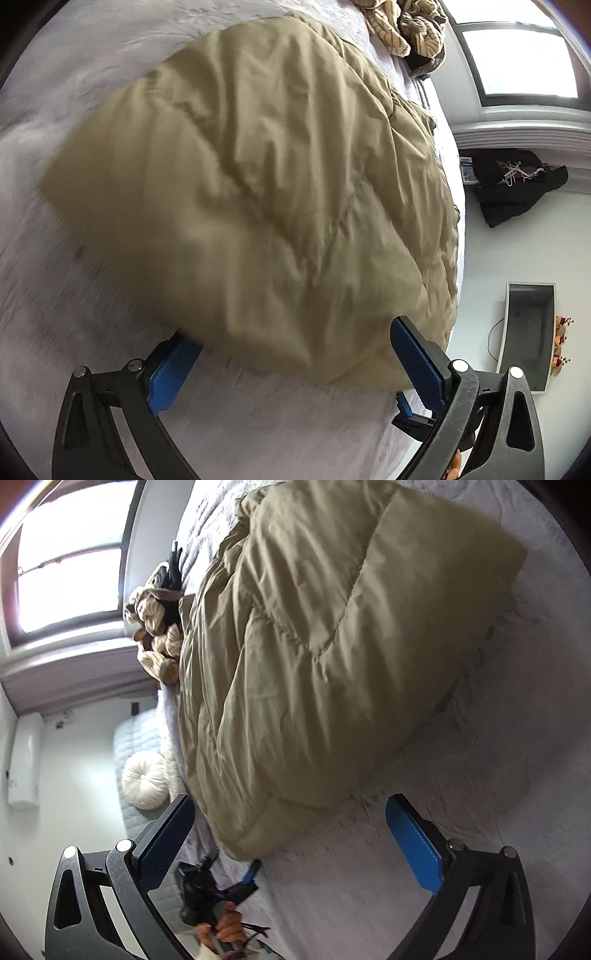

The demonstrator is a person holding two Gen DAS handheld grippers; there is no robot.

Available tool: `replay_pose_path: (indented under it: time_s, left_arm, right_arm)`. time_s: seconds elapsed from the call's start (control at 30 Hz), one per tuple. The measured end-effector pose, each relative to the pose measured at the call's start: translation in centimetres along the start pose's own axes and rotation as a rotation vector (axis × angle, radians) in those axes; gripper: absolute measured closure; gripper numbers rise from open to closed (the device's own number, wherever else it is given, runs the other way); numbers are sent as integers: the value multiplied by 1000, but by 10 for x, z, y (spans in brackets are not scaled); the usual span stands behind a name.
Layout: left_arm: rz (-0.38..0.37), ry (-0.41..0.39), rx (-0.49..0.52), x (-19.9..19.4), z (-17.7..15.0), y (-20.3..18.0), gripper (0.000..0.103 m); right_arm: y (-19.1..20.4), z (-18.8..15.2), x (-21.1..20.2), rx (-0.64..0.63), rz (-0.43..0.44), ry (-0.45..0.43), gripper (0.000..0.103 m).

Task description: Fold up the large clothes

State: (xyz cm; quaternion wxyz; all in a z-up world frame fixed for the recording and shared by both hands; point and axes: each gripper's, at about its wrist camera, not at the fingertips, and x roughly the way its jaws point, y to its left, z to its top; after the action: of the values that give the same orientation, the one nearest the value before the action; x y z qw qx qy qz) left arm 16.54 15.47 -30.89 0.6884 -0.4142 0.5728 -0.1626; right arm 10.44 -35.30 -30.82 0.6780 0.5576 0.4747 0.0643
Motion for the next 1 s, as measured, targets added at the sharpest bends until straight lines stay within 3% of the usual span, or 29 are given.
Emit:
replay_pose_path:
  time_s: [0.27,0.43,0.53,0.57,0.6,0.63,0.67,0.7,0.73,0.83,0.87,1.0]
  left_arm:
    - [-42,-55,25,22,23,2,3]
    - [-88,-118,-55,29,30,10,3]
    - [-55,-140,-75,34,33,8,3]
    - [-37,-152,-73,34,33,5,9]
    - [-23,-164,-65,32,32,3,30]
    - [-28,-168,-55,32,33,0,41]
    - [-58,-167,-46,31,34,-3,61]
    - [-72,-170,-42,32,34,-8,71]
    - [-80,-179,-22,28,34,-12,74]
    - [-75,-197,41,16,32,-24,81]
    - [-73,-207,66,12,30,-31,81]
    - [-73,-245,144,-12,21,-46,81]
  right_arm:
    - [-10,18,26,1,88,5,0]
    - [-6,30,38,-31,151,-7,0]
    - [-3,36,48,-43,135,-5,0]
    - [-4,37,50,-36,130,-7,0]
    - [-4,37,51,-28,128,-9,0]
    - [-4,37,51,-14,124,-15,0]
    - [-4,37,50,-3,124,-18,1]
    - [-5,36,49,7,124,-18,2]
    - [-5,36,48,18,122,-17,8]
    - [-12,34,44,67,83,-11,54]
    - [-14,34,43,78,94,-17,63]
    - [-8,28,32,61,136,-27,76]
